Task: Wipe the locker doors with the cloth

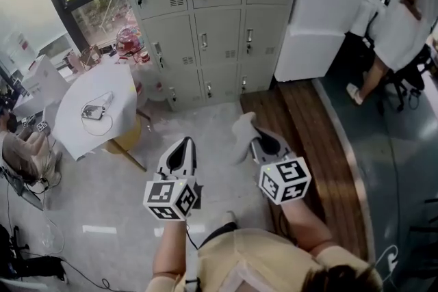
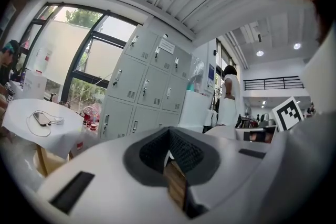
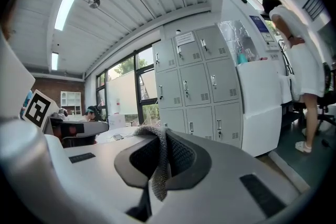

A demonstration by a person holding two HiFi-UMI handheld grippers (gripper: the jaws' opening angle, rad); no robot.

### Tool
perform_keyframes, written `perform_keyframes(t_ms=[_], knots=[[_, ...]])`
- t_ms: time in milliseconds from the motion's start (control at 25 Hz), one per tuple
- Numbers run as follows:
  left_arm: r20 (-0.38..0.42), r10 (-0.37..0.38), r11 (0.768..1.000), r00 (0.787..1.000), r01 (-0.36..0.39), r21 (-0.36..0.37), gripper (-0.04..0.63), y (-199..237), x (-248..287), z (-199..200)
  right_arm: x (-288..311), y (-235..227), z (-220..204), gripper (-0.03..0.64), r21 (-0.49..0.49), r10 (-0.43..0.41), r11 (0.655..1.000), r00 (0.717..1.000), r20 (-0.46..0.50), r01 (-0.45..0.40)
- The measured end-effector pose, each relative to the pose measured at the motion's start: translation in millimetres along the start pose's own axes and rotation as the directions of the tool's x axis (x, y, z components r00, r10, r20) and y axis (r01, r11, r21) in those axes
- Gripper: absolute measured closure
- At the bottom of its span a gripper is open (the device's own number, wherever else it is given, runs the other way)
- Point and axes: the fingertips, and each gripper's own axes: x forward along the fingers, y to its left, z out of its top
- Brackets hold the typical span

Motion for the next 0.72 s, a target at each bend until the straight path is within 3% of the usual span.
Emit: perform_keyframes(t_ms=[720], knots=[[-0.019, 0.042, 0.998, 0.999, -0.042, -0.037, 0.607, 76.3, 61.6, 8.6, 115.6, -1.5, 6.6, 0.611, 0.010, 0.019, 1.000, 0.999, -0.038, -0.019]])
